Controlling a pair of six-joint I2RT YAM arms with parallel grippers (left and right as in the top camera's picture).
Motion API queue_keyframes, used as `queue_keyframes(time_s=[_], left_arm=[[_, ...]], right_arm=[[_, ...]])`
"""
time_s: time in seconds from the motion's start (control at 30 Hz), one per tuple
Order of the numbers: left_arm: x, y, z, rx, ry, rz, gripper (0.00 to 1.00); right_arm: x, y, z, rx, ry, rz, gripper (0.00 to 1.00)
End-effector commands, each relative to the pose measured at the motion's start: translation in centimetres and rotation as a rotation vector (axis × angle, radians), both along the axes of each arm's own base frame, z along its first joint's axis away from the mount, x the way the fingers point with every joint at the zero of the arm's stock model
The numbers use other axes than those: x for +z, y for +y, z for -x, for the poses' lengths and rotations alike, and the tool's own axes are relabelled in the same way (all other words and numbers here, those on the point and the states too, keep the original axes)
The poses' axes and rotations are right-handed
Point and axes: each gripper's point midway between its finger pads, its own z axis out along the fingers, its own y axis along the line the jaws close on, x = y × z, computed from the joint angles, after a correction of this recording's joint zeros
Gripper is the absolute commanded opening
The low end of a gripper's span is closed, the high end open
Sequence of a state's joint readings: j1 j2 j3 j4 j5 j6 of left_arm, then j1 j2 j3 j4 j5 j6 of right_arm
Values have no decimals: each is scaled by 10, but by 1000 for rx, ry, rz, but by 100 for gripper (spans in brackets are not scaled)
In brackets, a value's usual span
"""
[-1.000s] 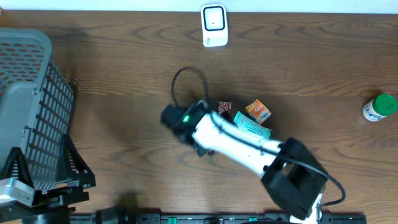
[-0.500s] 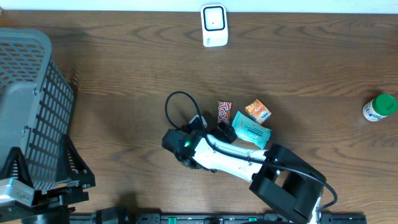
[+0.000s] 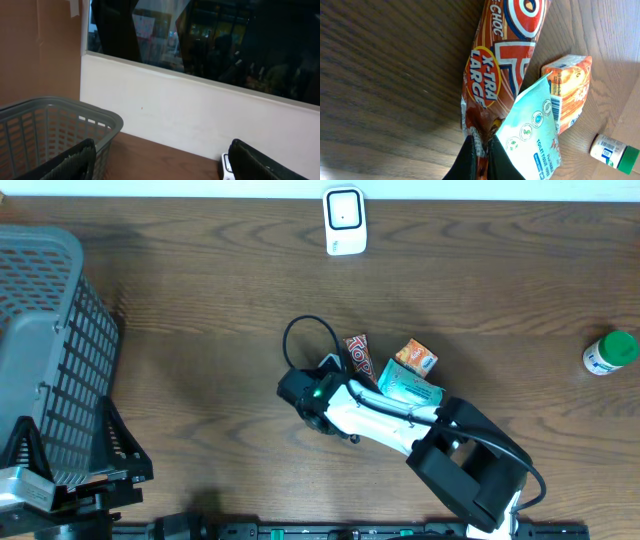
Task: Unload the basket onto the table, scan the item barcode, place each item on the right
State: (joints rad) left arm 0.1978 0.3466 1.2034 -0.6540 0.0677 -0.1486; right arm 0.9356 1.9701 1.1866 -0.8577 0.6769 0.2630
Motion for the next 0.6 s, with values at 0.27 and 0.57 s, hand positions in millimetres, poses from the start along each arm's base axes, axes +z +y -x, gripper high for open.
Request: queue_keyframes(time_s=[0.27, 0.57], left_arm=[[-4, 1, 2, 12, 10, -18, 85], [-6, 1, 2, 12, 18, -16, 85]], right_arm=[[68, 70, 25, -22, 286, -414, 1], [140, 103, 53, -62, 723, -997, 1]])
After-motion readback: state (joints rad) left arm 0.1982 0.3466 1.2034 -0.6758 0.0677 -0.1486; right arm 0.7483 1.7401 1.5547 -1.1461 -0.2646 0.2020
